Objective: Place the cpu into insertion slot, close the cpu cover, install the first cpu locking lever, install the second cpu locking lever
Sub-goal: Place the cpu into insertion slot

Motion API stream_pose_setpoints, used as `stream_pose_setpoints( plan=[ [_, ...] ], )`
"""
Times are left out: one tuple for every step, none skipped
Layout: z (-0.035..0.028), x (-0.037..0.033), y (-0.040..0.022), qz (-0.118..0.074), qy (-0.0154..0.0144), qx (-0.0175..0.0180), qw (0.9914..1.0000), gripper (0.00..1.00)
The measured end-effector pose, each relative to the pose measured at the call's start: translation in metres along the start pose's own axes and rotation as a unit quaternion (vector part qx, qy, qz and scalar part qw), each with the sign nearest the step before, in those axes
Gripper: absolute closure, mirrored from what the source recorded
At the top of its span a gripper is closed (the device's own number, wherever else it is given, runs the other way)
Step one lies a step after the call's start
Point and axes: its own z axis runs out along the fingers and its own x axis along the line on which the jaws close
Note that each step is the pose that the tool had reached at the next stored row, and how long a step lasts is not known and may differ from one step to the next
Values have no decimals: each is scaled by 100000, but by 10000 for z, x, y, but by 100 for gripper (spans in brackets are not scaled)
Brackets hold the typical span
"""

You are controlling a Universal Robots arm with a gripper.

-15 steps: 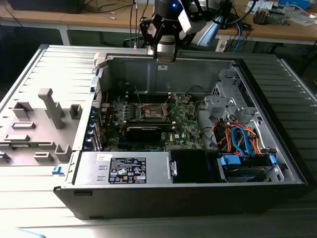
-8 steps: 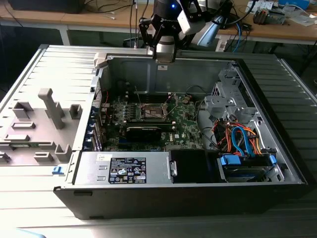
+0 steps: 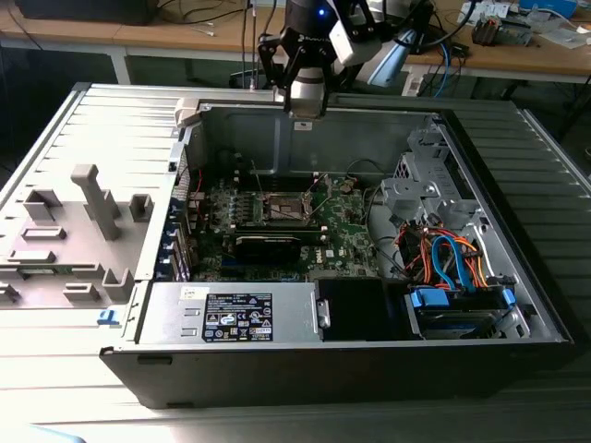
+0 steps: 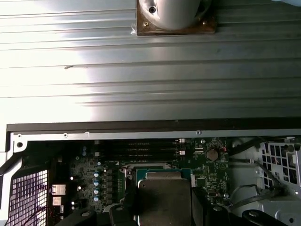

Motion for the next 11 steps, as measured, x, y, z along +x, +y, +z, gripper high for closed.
stream_pose_setpoints(
  plan=[
    [1, 2, -4, 2, 1, 0, 100000, 45],
    [1, 3, -8, 2, 4, 7, 100000, 45],
    [1, 4, -11, -1, 5, 8, 100000, 45],
    [3, 5, -15, -2, 3, 3, 100000, 45],
    [3, 5, -16, -1, 8, 8, 100000, 45],
    [4, 6, -17, -3, 7, 11, 100000, 45],
    [5, 8, -19, -12, 9, 16, 100000, 45],
    [7, 9, -20, -6, 11, 20, 100000, 45],
    [9, 11, -21, -3, 5, 12, 100000, 45],
    [10, 11, -21, -3, 5, 14, 100000, 45],
    [11, 11, -21, -2, 8, 15, 100000, 45]
  ],
)
